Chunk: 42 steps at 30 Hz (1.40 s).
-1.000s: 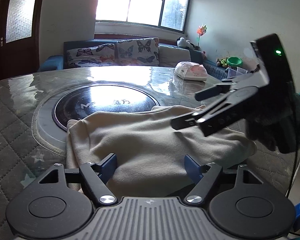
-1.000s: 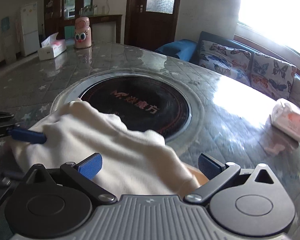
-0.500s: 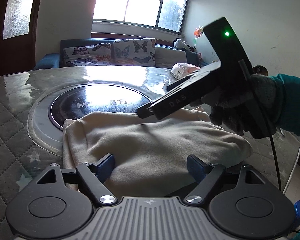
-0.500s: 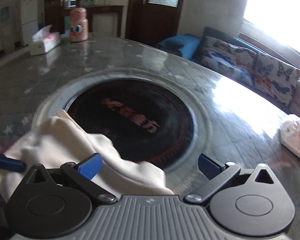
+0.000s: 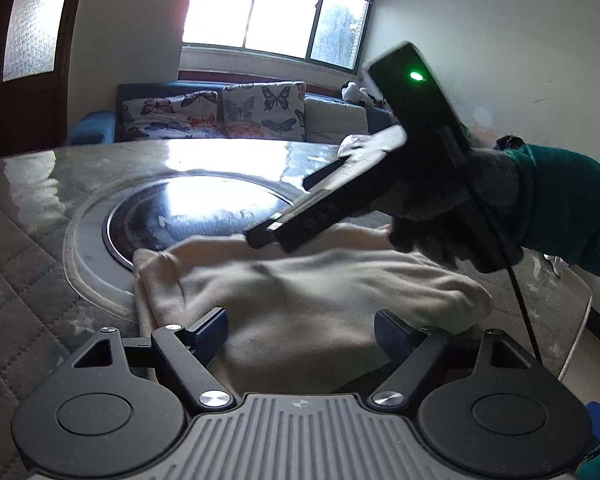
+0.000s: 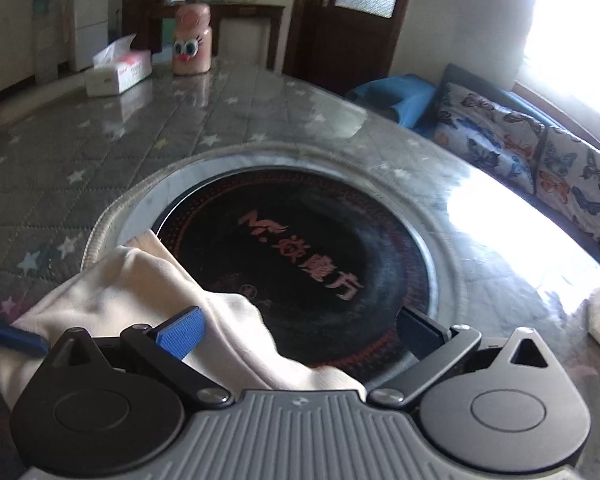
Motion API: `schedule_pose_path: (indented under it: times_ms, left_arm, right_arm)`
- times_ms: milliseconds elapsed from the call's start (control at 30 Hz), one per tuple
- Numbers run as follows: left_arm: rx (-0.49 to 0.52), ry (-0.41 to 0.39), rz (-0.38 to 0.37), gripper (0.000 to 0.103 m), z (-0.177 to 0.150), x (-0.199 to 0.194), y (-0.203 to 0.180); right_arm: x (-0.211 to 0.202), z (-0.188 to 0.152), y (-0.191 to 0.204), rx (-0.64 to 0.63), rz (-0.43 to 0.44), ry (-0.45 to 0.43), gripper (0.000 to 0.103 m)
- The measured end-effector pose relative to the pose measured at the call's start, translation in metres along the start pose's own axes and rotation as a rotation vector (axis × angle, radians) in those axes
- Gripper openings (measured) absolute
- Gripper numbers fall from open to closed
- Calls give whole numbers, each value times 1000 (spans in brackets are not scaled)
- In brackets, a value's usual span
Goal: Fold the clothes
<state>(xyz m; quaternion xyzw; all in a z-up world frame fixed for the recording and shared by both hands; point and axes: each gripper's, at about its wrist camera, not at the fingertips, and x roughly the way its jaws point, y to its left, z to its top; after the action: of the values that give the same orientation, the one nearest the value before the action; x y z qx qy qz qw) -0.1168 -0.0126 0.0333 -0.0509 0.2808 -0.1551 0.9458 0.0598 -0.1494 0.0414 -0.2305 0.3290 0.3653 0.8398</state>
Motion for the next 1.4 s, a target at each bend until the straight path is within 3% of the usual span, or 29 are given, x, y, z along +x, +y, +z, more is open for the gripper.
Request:
schedule_pose_path:
  times_ms: [200, 367, 567, 667, 933, 1133, 1300, 1400]
  left_arm:
    - [-39, -30, 21, 74, 16, 2, 13]
    - [-102, -28, 51, 48, 26, 17, 26]
    - [-91, 35, 111, 32, 19, 41, 29]
    - [-77, 40, 128, 32, 15, 42, 26]
    - [-104, 32, 161, 33, 21, 31, 29]
    - [-150, 41, 190, 50, 19, 25, 36]
    - [-186, 41, 216, 62, 21, 19, 43]
    - [-196, 41, 233, 76, 21, 15, 44]
  right_arm:
    - [-43, -34, -3, 7, -80, -39, 103]
    - [-74, -73, -2, 10, -161, -50, 103]
    - [-91, -113, -4, 57, -205, -38, 103]
    - [-92, -120, -8, 66, -217, -43, 103]
    - [-75, -92, -31, 92, -261, -80, 103]
    - [-45, -95, -50, 148, -247, -33, 103]
    - [-61, -92, -33, 125, -200, -60, 103]
    - [-72, -90, -17, 93, -162, -82, 103]
